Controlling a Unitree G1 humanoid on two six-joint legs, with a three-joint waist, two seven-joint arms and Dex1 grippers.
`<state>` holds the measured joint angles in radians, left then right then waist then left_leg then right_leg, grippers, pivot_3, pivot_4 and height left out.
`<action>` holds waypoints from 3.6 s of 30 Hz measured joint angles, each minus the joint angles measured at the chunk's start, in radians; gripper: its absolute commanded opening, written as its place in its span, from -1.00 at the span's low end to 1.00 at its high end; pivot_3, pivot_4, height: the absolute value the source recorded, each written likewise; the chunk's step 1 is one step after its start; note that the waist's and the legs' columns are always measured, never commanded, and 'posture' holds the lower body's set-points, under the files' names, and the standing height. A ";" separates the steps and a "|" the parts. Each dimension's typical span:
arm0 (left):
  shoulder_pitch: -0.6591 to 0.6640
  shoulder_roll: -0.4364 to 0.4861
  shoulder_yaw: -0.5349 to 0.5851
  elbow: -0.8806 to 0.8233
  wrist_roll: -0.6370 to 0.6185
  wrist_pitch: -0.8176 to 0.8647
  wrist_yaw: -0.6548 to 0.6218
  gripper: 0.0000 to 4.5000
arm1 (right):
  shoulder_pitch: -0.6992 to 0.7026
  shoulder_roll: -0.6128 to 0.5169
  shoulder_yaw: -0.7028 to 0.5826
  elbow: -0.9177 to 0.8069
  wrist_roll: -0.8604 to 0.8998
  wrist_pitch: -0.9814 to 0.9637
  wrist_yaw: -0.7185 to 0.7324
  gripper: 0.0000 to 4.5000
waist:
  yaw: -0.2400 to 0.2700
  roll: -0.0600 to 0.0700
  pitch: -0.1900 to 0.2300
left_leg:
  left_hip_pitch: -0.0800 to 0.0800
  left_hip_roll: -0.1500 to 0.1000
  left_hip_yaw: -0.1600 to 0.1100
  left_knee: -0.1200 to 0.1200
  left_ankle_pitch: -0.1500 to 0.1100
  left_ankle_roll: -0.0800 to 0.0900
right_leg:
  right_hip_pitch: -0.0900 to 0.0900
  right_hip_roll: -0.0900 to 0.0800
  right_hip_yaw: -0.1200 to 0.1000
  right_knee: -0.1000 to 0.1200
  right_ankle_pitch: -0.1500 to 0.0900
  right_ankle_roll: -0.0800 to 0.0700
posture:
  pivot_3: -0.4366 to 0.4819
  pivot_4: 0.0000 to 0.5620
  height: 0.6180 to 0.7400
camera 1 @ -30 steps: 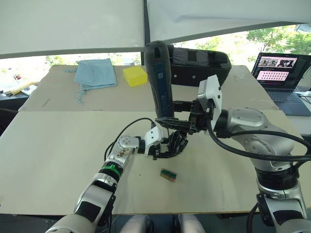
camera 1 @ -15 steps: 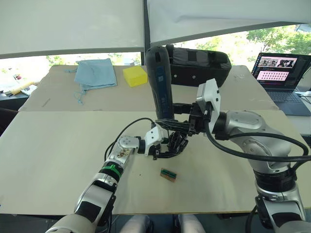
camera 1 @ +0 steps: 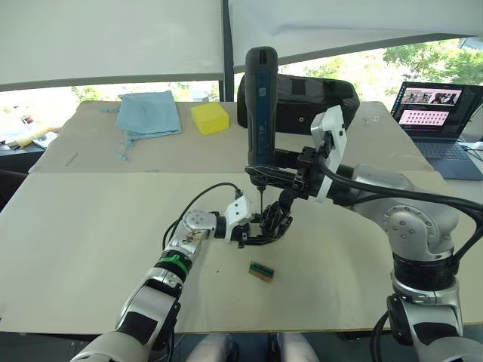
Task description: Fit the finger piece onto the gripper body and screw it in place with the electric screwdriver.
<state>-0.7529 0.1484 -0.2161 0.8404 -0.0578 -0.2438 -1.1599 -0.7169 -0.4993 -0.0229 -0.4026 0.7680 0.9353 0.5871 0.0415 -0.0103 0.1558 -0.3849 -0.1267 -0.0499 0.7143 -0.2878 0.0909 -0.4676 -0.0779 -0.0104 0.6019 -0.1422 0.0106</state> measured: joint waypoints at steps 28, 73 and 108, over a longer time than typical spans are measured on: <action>-0.001 0.001 0.001 0.001 0.000 0.000 0.000 0.01 | 0.000 -0.022 0.017 0.000 -0.010 0.000 0.010 -0.15 | -0.001 0.000 0.000 | 0.000 0.000 0.000 0.000 0.000 0.000 | 0.000 0.000 0.000 0.000 0.000 0.000 | -0.05 -0.47 1.00; -0.001 0.002 0.002 0.001 0.000 0.000 0.002 0.01 | 0.013 0.014 -0.023 -0.047 0.039 0.086 -0.131 -0.15 | -0.002 0.000 0.000 | 0.000 0.000 0.000 0.000 0.000 0.000 | 0.000 0.000 0.000 0.000 0.000 0.000 | -0.05 -0.47 1.00; -0.001 0.003 0.003 0.002 0.000 0.000 0.002 0.01 | -0.017 0.021 -0.021 -0.034 0.028 0.084 -0.116 -0.15 | -0.002 0.000 0.000 | 0.000 0.000 0.000 0.000 0.000 0.000 | -0.001 0.000 0.000 0.000 0.000 0.000 | -0.05 -0.47 1.00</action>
<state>-0.7539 0.1511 -0.2127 0.8420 -0.0577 -0.2436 -1.1574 -0.7337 -0.4787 -0.0434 -0.4362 0.7959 1.0189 0.4707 0.0396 -0.0103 0.1557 -0.3854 -0.1267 -0.0498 0.7141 -0.2878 0.0910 -0.4682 -0.0778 -0.0103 0.6020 -0.1420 0.0106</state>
